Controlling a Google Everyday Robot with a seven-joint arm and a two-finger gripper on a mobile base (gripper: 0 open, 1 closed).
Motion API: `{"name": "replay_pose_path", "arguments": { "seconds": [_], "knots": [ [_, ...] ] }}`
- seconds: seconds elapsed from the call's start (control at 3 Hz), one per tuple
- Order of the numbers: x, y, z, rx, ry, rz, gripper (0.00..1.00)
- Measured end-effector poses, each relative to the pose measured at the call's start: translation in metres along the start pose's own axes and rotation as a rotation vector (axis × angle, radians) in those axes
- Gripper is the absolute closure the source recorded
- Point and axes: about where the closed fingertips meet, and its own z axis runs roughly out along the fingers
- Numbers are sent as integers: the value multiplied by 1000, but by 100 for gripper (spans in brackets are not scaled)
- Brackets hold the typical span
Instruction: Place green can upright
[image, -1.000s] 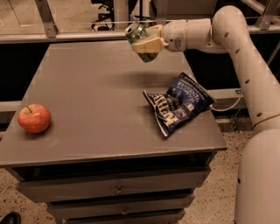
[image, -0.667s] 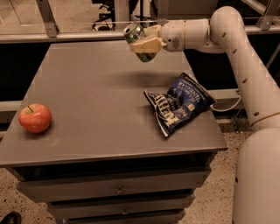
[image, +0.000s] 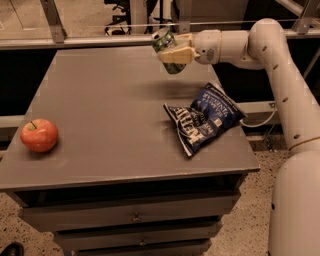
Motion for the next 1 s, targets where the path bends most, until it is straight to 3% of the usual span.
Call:
{"name": "replay_pose_path", "arguments": {
  "seconds": [1.0],
  "knots": [
    [39, -22, -55, -48, -149, 115, 100]
  ]
}}
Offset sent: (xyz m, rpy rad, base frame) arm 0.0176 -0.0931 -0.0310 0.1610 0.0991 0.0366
